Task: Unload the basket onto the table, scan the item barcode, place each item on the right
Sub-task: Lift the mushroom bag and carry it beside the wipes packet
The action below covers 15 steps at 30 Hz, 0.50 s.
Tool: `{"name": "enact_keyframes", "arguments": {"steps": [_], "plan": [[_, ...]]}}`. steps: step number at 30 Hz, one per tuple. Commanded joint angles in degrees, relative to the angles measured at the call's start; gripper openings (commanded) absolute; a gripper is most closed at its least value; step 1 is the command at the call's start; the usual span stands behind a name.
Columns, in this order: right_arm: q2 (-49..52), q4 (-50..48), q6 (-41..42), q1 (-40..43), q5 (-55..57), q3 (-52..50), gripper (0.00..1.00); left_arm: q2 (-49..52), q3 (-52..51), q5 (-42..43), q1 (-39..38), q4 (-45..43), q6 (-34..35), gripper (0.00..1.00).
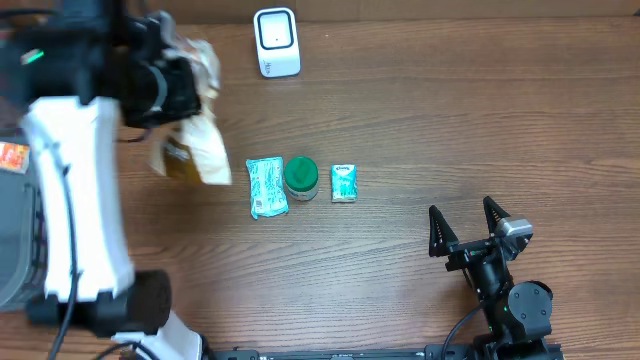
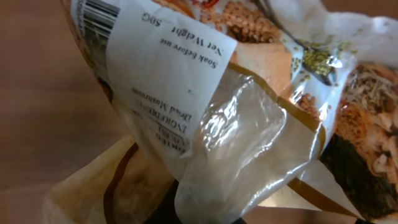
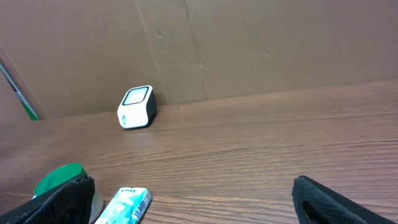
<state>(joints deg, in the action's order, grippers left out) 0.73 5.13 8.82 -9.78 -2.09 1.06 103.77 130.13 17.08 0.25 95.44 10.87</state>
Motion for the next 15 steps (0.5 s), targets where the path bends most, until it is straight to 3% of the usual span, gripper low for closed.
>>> {"name": "enact_keyframes", "arguments": {"steps": [1,9,15], "plan": [[-0.57,-0.35,-0.22,0.22,0.52,-0.59,1.0,3.82,-6.6,-1.29,-2.78,0.79,3.8,0.05],[-0.57,-0.35,-0.22,0.22,0.52,-0.59,1.0,8.02,-23.87,-18.01,-4.79,-4.24,15.61,0.04],[-0.57,-0.35,-0.22,0.22,0.52,-0.59,1.0,8.11,-35.26,-18.97,-4.96,-13.18,15.8,0.04]]}}
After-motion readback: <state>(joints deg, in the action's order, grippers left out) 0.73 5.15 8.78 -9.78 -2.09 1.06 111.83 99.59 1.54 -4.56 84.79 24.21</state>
